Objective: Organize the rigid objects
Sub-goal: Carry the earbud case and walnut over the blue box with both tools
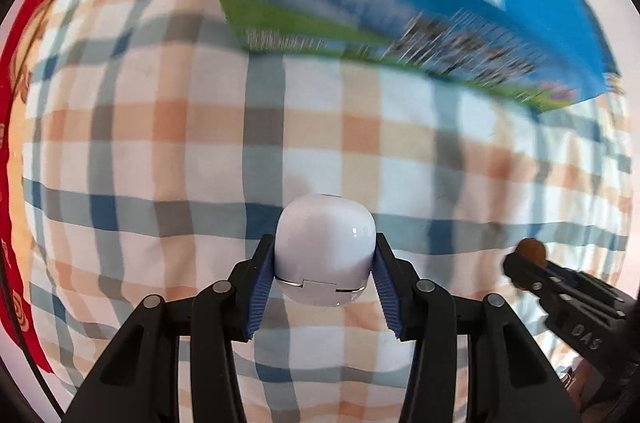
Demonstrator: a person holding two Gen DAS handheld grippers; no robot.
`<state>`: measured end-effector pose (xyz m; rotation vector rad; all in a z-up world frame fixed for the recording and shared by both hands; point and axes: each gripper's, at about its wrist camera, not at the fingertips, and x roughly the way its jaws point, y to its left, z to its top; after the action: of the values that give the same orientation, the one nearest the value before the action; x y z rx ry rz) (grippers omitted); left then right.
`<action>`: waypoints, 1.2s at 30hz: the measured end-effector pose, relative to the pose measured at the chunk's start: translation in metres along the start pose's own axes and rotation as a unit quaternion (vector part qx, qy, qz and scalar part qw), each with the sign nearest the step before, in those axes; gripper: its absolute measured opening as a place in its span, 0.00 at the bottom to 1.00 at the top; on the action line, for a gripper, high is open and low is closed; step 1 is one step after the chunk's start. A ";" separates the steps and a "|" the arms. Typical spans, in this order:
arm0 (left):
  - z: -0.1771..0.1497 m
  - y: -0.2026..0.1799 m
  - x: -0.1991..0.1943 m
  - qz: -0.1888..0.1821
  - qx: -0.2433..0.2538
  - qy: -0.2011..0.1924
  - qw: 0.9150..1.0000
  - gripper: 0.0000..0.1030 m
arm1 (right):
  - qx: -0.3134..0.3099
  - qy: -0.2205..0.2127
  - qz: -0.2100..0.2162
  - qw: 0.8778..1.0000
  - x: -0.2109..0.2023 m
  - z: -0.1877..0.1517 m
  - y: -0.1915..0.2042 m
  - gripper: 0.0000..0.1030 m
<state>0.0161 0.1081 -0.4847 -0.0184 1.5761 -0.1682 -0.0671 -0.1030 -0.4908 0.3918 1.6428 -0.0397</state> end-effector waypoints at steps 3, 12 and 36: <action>0.009 -0.007 -0.036 -0.019 0.002 -0.037 0.999 0.43 | -0.006 -0.016 0.016 1.000 -0.022 -0.001 0.006 0.33; 0.079 -0.036 -0.129 -0.060 0.016 -0.138 0.988 0.43 | -0.004 -0.083 0.069 0.994 -0.114 0.047 0.002 0.33; 0.169 -0.011 0.027 0.006 0.011 0.011 1.000 0.43 | -0.004 -0.100 -0.010 0.995 -0.026 0.212 0.009 0.33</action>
<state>0.1833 0.0779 -0.5103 0.0102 1.5966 -0.1761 0.1401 -0.1551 -0.4888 0.3546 1.4491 -0.0841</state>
